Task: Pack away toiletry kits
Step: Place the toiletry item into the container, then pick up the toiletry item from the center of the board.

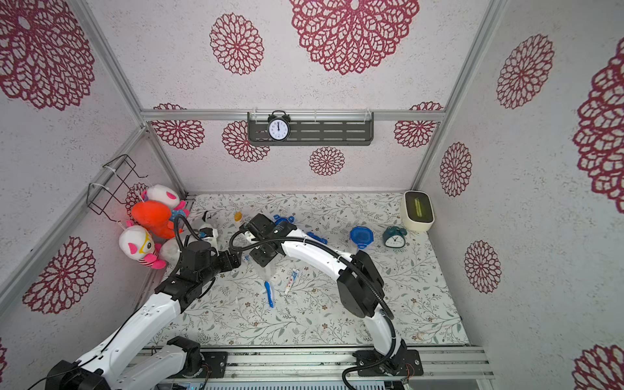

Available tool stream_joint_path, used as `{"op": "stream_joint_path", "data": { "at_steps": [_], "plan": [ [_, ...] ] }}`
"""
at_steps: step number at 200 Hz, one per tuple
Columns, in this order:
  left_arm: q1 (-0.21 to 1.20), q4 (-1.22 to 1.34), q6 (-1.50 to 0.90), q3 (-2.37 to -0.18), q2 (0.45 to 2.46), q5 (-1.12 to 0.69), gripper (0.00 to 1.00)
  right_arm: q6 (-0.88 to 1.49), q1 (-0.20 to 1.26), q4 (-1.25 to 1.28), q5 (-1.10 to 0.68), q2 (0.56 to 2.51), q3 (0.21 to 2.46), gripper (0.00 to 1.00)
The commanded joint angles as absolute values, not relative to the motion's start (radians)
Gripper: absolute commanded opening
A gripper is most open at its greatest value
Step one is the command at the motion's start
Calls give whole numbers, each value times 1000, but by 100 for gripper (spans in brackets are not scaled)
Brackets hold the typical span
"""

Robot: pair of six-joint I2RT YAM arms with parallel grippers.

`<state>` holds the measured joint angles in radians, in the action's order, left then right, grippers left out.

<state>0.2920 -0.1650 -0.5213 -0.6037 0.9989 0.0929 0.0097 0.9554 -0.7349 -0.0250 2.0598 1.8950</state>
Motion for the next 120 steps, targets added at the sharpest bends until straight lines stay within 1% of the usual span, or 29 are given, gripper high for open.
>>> {"op": "stream_joint_path", "data": {
  "at_steps": [1,17,36,68,96,106,120],
  "plan": [
    [260,-57,-426,-597,1001,178,85,15,941,-717,-23,1932,1889,50],
    [228,27,-364,-597,1014,129,88,18,919,-703,-52,1852,1856,52],
    [165,46,-301,-643,1061,43,88,27,880,-670,-104,1747,1795,55],
    [61,-7,-254,-777,1201,-77,83,65,775,-603,-167,1596,1661,58],
    [27,-94,-249,-940,1374,-188,80,97,676,-528,-209,1510,1533,59],
    [26,-130,-233,-998,1437,-223,82,109,644,-505,-229,1491,1496,60],
    [25,-172,-202,-1069,1507,-243,88,119,606,-482,-250,1472,1459,61]
  ]
}}
